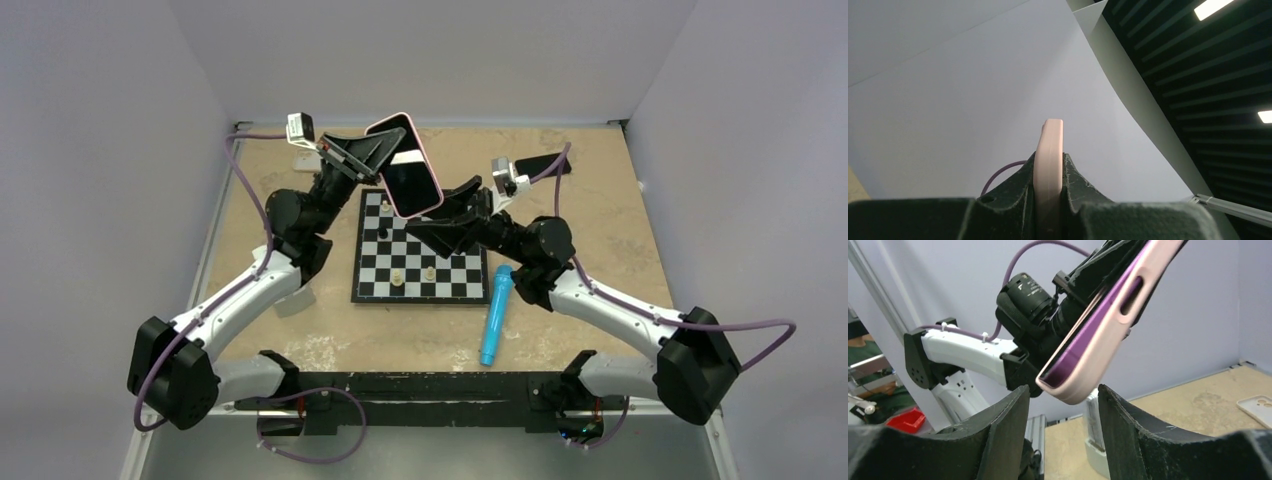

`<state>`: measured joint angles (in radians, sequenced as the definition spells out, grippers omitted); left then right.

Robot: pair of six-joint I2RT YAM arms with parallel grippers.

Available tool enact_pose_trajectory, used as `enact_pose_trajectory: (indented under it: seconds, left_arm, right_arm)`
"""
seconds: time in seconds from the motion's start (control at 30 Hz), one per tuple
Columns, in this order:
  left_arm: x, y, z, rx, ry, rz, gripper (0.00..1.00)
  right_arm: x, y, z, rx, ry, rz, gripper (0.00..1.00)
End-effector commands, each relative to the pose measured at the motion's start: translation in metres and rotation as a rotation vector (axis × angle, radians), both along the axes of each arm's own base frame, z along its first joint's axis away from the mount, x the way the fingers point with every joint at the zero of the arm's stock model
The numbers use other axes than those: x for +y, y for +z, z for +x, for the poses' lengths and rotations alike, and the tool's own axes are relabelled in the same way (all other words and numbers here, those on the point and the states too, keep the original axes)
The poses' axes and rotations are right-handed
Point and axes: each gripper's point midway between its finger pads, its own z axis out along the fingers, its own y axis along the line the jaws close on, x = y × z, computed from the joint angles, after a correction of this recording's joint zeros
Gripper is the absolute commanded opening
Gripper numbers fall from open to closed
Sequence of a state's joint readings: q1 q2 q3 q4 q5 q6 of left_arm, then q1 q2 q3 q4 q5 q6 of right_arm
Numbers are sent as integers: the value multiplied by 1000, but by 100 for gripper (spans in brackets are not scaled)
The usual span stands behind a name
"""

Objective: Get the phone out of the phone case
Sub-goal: Remove the phone case from the phone.

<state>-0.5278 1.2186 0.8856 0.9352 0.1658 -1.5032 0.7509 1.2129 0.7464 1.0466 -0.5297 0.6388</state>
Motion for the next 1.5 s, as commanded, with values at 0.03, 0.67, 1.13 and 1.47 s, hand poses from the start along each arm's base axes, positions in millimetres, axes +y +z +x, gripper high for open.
enact_pose_trajectory:
  seconds: [0.03,0.67,1.13,1.47]
  left_arm:
    - [28,57,-39,-165,0,-163,0]
    - [29,60,-46,-156,-103,-267,0]
    - [34,67,-51,-175,-92,-290,0]
    - [40,73,-57,-207,-33,-258,0]
  right_arm:
    - [-9,45,4,-46,-43,150,53]
    - [3,59,-18,-236,45,81,55]
    - [19,65,-6,-211,-3,51,51]
    - [29,58,3,-154,-90,53,39]
